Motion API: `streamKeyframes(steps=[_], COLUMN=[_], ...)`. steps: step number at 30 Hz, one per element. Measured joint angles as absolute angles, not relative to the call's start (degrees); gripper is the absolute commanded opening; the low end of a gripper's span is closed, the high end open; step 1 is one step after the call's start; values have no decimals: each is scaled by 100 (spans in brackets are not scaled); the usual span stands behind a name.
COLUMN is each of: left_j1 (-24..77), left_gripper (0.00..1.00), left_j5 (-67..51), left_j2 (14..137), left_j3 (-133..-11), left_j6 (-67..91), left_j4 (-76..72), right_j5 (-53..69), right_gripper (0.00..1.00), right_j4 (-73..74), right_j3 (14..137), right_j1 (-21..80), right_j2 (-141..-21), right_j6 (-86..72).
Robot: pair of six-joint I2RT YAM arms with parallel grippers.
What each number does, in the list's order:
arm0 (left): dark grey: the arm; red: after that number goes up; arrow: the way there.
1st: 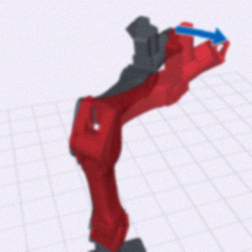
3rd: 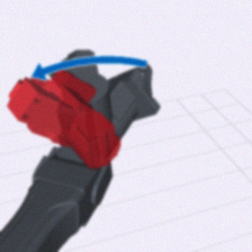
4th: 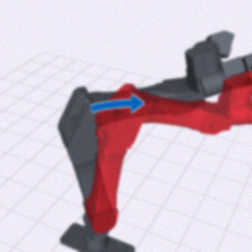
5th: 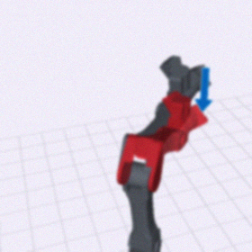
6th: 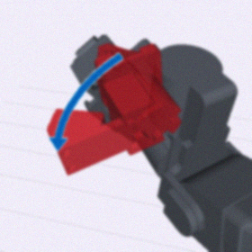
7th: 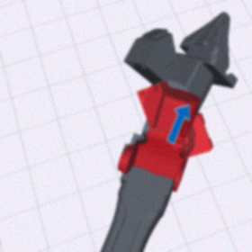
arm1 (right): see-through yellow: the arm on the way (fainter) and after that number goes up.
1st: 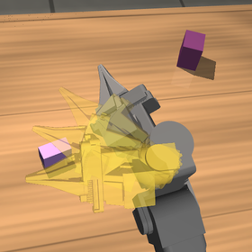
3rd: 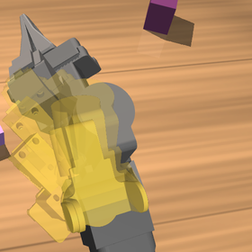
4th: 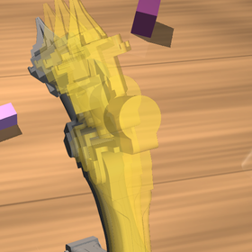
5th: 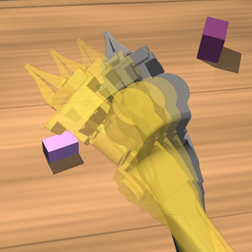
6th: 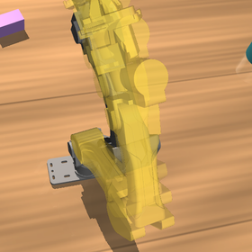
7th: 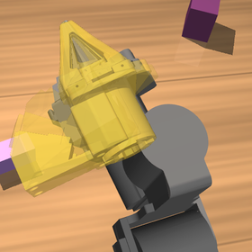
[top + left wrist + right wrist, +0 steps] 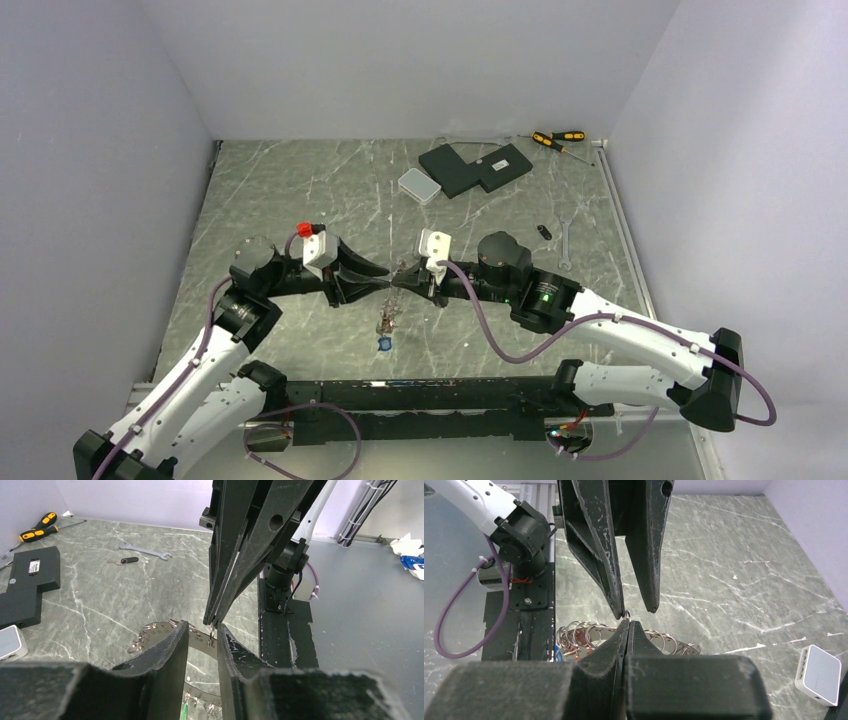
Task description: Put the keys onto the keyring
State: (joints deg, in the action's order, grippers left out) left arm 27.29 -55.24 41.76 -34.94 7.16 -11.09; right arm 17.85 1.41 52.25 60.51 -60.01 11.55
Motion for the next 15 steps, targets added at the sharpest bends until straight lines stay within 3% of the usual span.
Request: streamKeyframes(steps=[6,15], left_j1=[2805,2858], left_gripper=[29,13], left_j5=[-5524,-5553], left_j2=[4189,4198], left_j3=[-3494,-3494], left_j6=[563,510], left_j4=[-871,-823], right_j5=[1693,1634], right_gripper=[0,0], right_j4=[130,126], right_j3=[5280,5277], right_j1=[6108,6156], right_j2=[-6001,-6001], right_j6=[1177,1190])
